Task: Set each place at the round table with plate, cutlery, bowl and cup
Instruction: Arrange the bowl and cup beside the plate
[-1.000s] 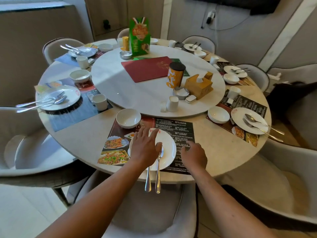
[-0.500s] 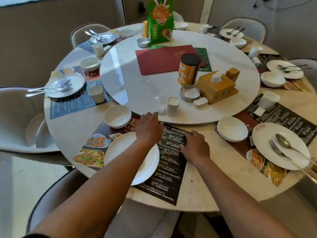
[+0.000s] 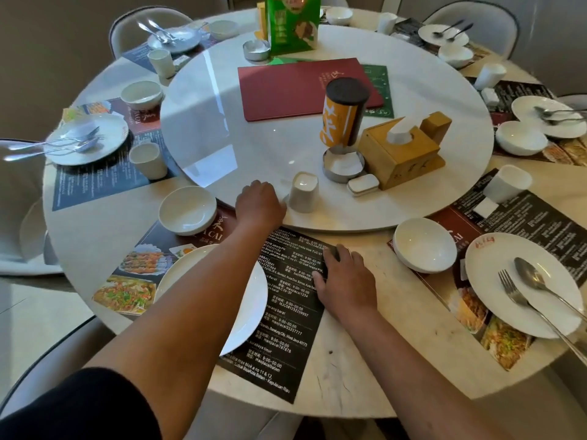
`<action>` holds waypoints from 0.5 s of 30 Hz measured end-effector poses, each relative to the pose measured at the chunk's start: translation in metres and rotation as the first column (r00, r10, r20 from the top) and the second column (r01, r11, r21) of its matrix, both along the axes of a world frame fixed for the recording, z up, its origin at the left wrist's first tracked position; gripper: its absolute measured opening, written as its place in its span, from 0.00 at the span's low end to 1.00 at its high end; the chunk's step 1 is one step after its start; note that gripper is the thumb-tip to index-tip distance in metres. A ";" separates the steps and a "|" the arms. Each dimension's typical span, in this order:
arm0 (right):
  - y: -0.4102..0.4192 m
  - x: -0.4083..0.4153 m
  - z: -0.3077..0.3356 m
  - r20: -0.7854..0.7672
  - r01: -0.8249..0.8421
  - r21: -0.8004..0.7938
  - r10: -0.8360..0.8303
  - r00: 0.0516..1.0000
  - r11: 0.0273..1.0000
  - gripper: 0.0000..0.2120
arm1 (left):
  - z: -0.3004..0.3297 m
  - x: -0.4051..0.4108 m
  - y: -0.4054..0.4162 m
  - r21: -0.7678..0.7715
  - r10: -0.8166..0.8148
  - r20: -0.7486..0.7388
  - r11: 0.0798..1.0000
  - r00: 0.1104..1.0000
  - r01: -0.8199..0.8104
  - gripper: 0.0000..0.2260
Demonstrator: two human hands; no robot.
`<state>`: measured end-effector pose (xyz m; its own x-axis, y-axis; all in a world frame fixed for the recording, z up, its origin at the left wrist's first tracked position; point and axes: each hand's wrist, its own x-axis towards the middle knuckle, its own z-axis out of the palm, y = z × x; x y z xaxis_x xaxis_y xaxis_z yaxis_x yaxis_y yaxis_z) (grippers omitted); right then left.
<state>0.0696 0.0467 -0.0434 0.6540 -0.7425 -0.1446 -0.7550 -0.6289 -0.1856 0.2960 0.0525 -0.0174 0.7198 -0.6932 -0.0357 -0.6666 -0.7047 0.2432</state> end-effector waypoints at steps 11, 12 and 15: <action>-0.003 -0.003 0.014 -0.020 -0.015 0.058 0.017 1.000 0.998 0.29 | 0.013 -0.026 0.068 -0.020 -0.007 -0.005 1.000 1.000 0.006 0.11; -0.003 -0.003 0.015 -0.019 -0.017 0.065 0.018 1.000 0.998 0.30 | 0.013 -0.030 0.074 -0.015 -0.037 0.011 0.999 0.999 0.038 0.12; -0.004 -0.007 0.016 -0.005 -0.021 0.102 0.022 1.000 0.995 0.31 | 0.012 -0.039 0.088 0.018 -0.159 0.042 0.987 0.986 0.158 0.15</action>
